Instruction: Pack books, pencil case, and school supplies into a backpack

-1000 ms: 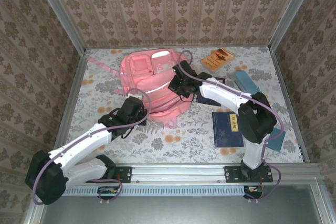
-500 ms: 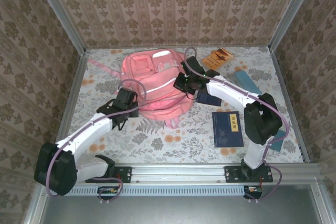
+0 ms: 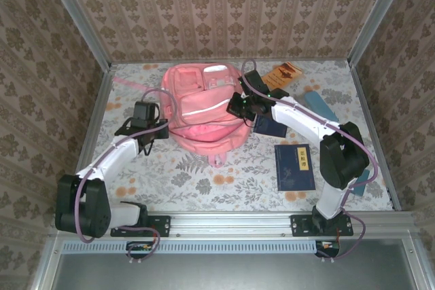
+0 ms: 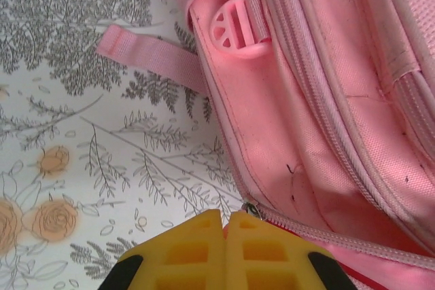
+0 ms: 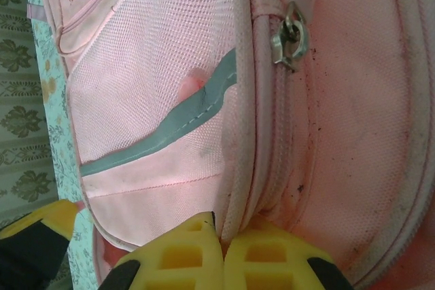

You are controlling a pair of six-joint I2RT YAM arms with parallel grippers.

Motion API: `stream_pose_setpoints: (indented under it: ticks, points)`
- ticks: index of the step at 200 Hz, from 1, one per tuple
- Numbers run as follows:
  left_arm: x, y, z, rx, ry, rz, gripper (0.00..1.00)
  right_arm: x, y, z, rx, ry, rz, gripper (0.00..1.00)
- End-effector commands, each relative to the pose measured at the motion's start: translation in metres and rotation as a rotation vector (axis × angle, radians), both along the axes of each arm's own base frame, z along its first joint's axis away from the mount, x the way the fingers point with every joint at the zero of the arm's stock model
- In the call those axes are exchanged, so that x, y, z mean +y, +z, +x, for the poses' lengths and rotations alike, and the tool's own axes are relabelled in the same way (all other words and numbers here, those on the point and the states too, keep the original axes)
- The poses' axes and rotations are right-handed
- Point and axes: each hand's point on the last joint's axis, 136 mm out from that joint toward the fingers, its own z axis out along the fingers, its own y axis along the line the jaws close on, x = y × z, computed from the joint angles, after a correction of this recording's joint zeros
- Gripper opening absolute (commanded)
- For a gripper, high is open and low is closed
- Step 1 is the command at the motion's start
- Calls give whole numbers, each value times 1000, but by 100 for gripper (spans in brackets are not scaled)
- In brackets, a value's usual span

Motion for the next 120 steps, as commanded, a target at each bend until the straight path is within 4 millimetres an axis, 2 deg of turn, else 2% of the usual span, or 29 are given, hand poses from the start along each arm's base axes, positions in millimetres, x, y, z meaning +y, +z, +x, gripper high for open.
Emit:
stream_pose_setpoints:
  ticks: [1, 17, 29, 36, 44, 55, 80, 87, 117, 120]
  points:
    - [12, 28, 26, -144, -11, 31, 0, -15, 17, -1, -27, 12, -17, 0]
    - [1, 30, 24, -158, -75, -9, 0, -13, 19, -2, -28, 33, -6, 1]
    - [-16, 35, 18, -179, -145, -64, 0, -13, 20, -3, -26, 40, 5, 29]
    - [-27, 40, 14, -201, -184, -91, 0, -13, 21, -4, -29, 38, 5, 42]
    - [-38, 44, 8, -220, -222, -110, 0, -16, 22, -5, -31, 26, 3, 53]
    - [-52, 48, -1, -235, -269, -139, 0, -21, 22, -7, -31, 2, -18, 61]
    - [-77, 51, -23, -236, -346, -185, 0, -27, 27, -20, -18, -45, -47, 64]
    - [-81, 51, -28, -236, -360, -191, 0, -29, 20, -30, 24, -60, -56, 64]
    - [-98, 47, -44, -224, -403, -211, 0, -3, -2, -68, 166, -89, 24, 63]
    - [-100, 47, -45, -223, -408, -212, 0, 2, 0, -68, 163, -90, 50, 63]
